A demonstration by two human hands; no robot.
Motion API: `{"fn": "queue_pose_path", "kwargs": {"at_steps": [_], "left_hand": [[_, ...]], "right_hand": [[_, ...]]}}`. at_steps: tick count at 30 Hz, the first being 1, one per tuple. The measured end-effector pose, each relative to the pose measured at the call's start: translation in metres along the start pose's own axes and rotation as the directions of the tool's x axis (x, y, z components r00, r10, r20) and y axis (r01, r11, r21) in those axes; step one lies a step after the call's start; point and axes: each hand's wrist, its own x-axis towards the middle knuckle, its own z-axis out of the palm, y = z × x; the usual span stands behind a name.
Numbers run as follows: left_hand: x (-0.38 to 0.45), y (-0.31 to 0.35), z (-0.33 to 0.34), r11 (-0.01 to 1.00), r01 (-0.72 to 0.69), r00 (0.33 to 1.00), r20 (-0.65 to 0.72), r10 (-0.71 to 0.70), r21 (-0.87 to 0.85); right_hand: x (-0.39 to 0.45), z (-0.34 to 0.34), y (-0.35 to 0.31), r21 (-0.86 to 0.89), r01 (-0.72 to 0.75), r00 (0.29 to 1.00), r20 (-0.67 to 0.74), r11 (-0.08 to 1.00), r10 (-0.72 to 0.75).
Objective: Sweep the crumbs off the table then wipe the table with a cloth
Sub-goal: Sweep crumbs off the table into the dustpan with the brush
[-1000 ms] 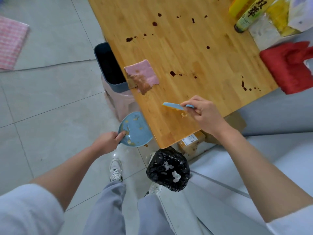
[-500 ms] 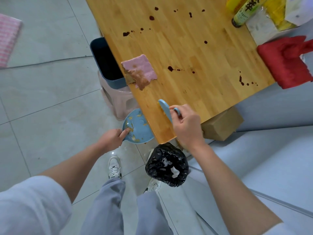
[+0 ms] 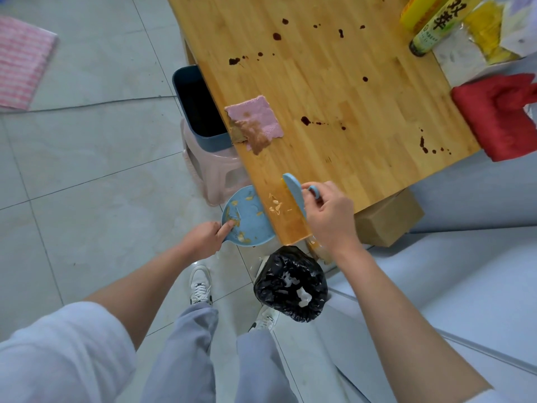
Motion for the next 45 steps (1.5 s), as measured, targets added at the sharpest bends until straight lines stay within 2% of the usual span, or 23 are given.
{"fn": "queue_pose_path", "kwargs": {"at_steps": [7,13,19,24,29,33,35,38,40,43,45], "left_hand": [[-0.005,-0.001,-0.002,1.0,0.004,1.0,-0.003,-0.004,0.011],[-0.006,0.001,-0.002,1.0,0.006,1.0,0.013,-0.006,-0.017],[-0.006,-0.001,-0.002,0.999,0.021,0.999,0.029,-0.019,-0.048],[-0.006,-0.001,-0.006,0.998,0.044,0.998,0.039,-0.042,-0.053],[-0.004,0.005,-0.004,0.997,0.053,0.998,0.04,-0.051,-0.061],[-0.007,0.0,-0.01,0.994,0.065,0.997,0.047,-0.061,-0.093],[-0.009,0.001,-0.012,0.993,0.066,0.997,0.056,-0.061,-0.095],[-0.005,0.001,-0.017,0.993,0.066,0.996,0.064,-0.06,-0.093],[-0.003,-0.003,-0.025,0.994,0.064,0.995,0.076,-0.058,-0.09],[-0.006,-0.014,-0.035,0.989,0.098,0.992,0.084,-0.089,-0.109],[-0.012,-0.022,-0.049,0.987,0.118,0.99,0.084,-0.109,-0.112]], "right_hand": [[-0.023,0.017,-0.023,0.043,0.111,0.994,0.019,0.993,-0.112],[-0.004,-0.01,-0.001,0.001,-0.023,0.996,-0.089,1.0,0.023],[-0.029,0.019,-0.02,0.022,0.113,0.989,0.092,0.993,-0.115],[-0.016,0.004,-0.015,0.025,0.062,0.996,-0.061,0.998,-0.06],[-0.035,0.021,-0.026,0.09,0.094,0.99,0.092,0.991,-0.103],[-0.028,0.014,-0.022,0.082,0.017,0.993,-0.114,0.996,-0.007],[-0.026,0.019,-0.026,0.063,-0.007,0.996,-0.089,0.998,0.012],[-0.031,0.041,-0.044,0.055,0.069,0.997,0.032,0.996,-0.071],[-0.027,0.045,-0.05,0.081,0.064,0.998,-0.012,0.995,-0.063],[-0.017,0.036,-0.051,0.109,-0.027,0.99,-0.136,0.994,0.041],[-0.01,0.034,-0.055,0.116,-0.054,0.985,-0.155,0.992,0.072]]}}
